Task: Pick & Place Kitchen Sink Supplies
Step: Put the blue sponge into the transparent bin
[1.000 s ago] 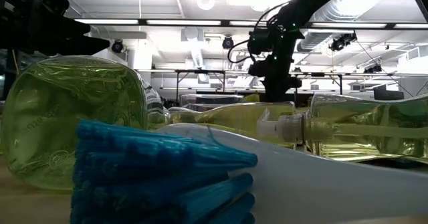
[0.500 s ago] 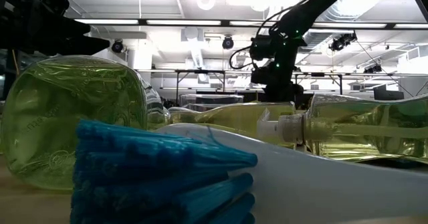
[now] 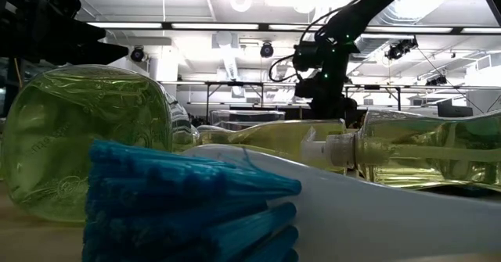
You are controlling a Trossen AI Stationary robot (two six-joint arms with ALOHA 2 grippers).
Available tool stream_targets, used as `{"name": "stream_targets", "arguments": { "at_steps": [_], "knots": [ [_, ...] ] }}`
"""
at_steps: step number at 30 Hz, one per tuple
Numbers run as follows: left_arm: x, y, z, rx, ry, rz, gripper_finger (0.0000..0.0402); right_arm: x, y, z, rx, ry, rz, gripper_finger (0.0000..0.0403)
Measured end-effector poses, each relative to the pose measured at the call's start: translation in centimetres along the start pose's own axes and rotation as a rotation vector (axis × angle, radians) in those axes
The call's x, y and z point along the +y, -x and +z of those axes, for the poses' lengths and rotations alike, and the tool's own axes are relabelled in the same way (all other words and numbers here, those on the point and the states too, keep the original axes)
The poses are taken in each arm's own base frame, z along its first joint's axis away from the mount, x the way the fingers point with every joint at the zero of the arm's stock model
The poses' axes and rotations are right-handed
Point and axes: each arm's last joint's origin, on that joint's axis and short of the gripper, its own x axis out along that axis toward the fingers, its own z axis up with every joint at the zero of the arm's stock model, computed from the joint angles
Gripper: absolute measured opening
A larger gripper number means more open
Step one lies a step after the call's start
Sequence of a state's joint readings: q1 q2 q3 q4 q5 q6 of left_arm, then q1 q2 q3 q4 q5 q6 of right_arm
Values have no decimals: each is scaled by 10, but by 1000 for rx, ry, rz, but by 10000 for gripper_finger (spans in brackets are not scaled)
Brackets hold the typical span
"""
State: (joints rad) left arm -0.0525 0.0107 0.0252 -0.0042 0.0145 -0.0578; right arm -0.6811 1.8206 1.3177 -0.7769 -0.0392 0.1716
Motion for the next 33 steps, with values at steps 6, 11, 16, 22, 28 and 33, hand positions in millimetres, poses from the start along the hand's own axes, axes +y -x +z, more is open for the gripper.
{"name": "stream_targets", "arguments": {
  "at_steps": [6,11,16,22,28,33],
  "knots": [
    [0,0,0,0,0,0,264,0,14,1,71,-28,-20,88],
    [0,0,0,0,0,0,264,3,25,-5,174,-48,-48,88],
    [0,0,0,0,0,0,264,12,33,-18,270,-22,-120,87],
    [0,0,0,0,0,0,264,28,56,-35,279,-1,-210,87],
    [0,0,0,0,0,0,264,53,84,-54,215,39,-245,87],
    [0,0,0,0,0,0,264,78,98,-73,166,98,-288,87]
  ]
}}
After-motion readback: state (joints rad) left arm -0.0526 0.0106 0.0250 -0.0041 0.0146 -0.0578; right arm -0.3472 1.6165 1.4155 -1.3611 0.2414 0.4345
